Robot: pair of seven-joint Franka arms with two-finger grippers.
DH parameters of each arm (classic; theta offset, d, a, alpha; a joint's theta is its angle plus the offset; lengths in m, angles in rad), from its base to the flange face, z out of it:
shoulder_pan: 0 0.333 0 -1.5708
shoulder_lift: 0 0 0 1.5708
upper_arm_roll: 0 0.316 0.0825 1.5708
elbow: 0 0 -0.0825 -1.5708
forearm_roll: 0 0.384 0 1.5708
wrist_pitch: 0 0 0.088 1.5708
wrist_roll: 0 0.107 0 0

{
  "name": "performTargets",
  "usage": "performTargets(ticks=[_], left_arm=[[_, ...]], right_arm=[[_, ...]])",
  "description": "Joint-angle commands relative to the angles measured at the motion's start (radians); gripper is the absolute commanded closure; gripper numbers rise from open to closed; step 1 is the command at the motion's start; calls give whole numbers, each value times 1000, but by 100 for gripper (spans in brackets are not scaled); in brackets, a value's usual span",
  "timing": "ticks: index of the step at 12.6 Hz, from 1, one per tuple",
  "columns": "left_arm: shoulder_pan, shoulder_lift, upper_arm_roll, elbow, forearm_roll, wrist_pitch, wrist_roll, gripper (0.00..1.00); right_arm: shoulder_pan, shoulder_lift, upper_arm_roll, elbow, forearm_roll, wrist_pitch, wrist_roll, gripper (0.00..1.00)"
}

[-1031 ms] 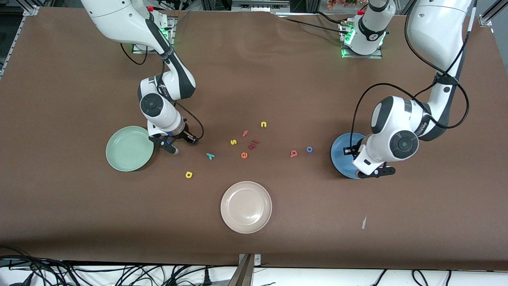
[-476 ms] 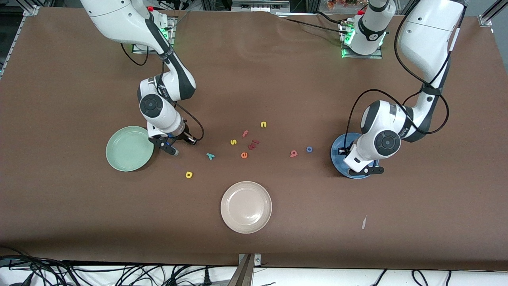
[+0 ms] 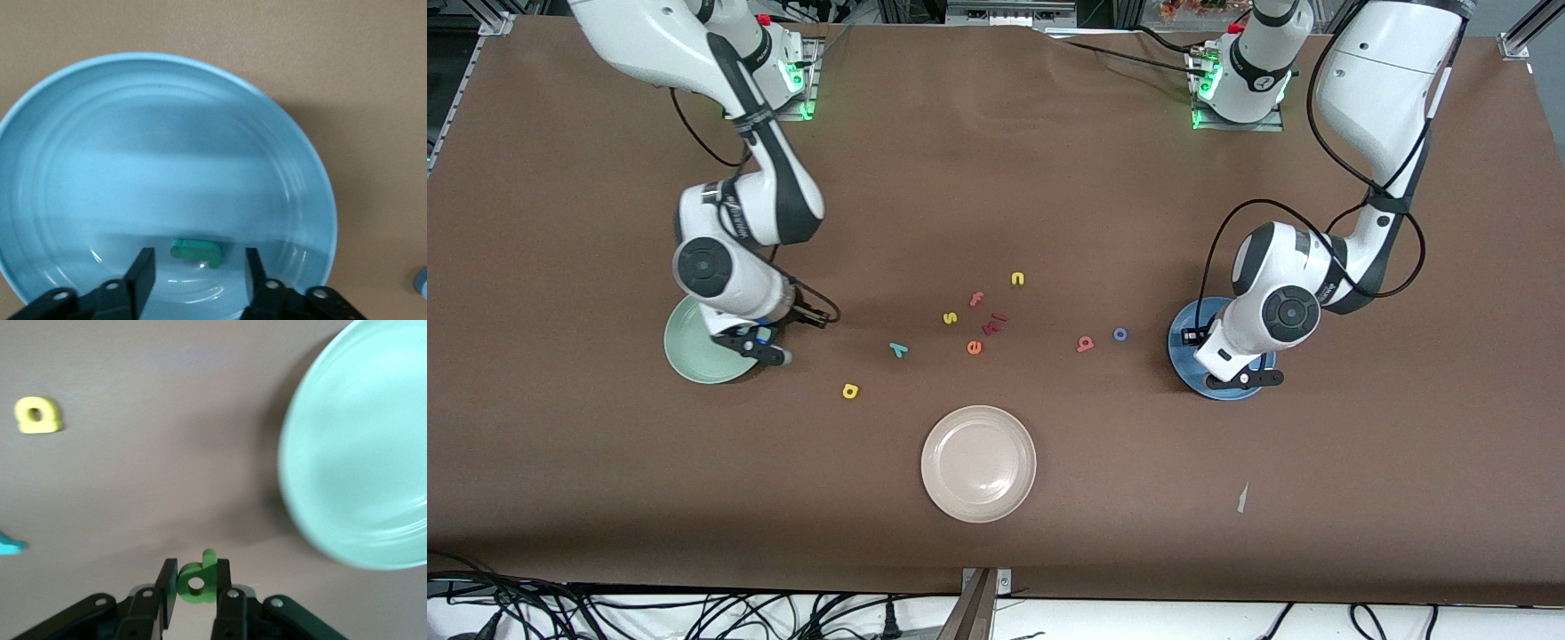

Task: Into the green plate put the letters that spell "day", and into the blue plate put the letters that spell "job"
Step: 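Drop the teal letter on the blue plate while the right gripper lowers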

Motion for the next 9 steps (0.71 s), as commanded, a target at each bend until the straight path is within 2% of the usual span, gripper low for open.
performTargets(ticks=[1,3,5,6,7,9], left_arm=[[-3,-55,-5,0,25,-19,5,0],[-14,-68,-15,14,14,-34,-6,0],[-12,-72,-76,28,1,-34,-56,0],[-21,-70,-103,37,-1,-34,-138,0],[-28,-69,-131,37,-1,-34,-212,0],[-54,-47,-151,36,-1,-25,-315,0]], right_arm=[[-4,-19,-69,-16,21,-66,-228,100],[-4,-18,-138,-22,21,-81,-402,100],[-19,-13,-171,-23,21,-95,-529,100],[-39,-11,-171,-22,21,-96,-557,79],[-46,-13,-171,-22,22,-98,-560,2],[-43,-14,-166,-14,27,-100,-542,0]])
